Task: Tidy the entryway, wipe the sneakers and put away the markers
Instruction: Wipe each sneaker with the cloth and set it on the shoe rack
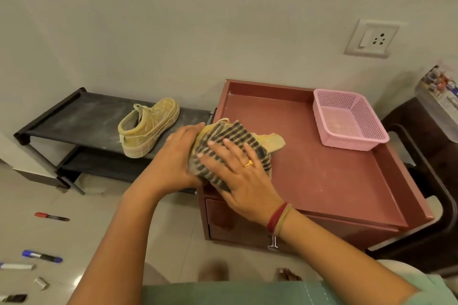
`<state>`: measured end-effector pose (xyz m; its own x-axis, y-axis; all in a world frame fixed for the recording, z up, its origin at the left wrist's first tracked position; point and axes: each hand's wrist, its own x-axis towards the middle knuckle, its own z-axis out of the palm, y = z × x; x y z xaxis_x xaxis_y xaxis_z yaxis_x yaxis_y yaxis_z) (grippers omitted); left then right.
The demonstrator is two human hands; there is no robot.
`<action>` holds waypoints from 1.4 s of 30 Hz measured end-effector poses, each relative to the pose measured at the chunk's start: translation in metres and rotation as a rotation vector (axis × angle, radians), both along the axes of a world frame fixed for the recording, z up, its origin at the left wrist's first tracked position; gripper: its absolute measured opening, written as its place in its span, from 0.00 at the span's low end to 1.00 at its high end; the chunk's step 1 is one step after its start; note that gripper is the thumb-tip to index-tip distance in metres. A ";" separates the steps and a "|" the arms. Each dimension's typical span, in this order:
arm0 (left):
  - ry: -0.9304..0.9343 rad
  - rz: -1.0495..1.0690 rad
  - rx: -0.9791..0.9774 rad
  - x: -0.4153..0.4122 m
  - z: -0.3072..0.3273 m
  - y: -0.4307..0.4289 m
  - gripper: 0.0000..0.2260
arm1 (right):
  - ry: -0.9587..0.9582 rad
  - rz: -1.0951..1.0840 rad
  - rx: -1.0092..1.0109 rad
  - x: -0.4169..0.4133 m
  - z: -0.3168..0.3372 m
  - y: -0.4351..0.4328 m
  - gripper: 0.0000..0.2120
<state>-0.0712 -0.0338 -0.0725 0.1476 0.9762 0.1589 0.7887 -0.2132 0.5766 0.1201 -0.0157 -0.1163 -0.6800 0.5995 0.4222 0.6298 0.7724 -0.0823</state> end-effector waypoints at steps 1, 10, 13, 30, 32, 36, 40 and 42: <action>0.001 0.002 -0.007 0.000 0.000 0.000 0.50 | -0.013 -0.037 0.005 0.008 -0.003 0.003 0.26; 0.018 0.022 -0.062 0.002 0.000 0.001 0.49 | 0.950 -0.440 -0.738 0.086 0.012 0.068 0.12; 0.022 0.015 -0.067 0.003 -0.001 0.003 0.49 | 0.873 -0.254 -0.564 0.051 0.037 0.034 0.19; -0.056 0.009 -0.113 -0.002 -0.001 0.004 0.48 | 0.860 -0.444 -0.770 0.086 0.002 0.067 0.13; -0.054 0.011 -0.113 -0.002 -0.002 0.006 0.49 | 0.899 -0.398 -0.634 0.071 0.013 0.050 0.17; -0.050 -0.001 -0.114 -0.004 -0.003 0.008 0.48 | 0.330 -0.182 -0.387 0.036 0.003 0.021 0.24; -0.084 0.004 -0.128 -0.004 -0.001 0.007 0.48 | 0.399 -0.290 -0.398 0.046 -0.006 0.039 0.33; -0.087 0.000 -0.121 -0.003 0.000 0.007 0.47 | 0.532 -0.309 -0.526 0.056 -0.011 0.055 0.34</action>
